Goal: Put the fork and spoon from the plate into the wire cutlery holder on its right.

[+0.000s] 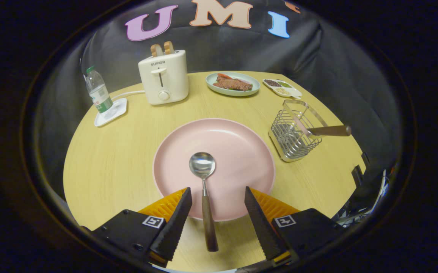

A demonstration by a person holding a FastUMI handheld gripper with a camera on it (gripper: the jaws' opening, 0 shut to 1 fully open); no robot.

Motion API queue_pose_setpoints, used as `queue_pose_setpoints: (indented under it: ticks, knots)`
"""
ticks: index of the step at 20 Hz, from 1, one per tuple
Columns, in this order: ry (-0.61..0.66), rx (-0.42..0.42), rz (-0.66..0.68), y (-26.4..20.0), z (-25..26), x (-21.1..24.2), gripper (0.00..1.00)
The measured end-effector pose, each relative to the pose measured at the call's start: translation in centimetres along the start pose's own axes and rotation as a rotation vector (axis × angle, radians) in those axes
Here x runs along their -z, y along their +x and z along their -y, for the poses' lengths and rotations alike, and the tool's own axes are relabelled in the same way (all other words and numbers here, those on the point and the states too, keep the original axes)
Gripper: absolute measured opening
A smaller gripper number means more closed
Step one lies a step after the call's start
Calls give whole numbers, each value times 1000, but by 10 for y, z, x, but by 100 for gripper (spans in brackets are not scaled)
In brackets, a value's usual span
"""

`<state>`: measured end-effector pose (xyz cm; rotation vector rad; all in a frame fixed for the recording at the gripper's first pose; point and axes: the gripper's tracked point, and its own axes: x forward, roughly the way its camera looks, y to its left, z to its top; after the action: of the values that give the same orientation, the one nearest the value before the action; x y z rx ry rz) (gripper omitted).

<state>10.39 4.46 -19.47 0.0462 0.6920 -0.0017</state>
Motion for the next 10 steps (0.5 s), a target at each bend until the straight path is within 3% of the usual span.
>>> queue_pose_setpoints:
  ticks: [1,10]
  knots:
    - [2,-2,-5,2,-1,1,90]
    - [-7,-61,-34,13,-15,15,31]
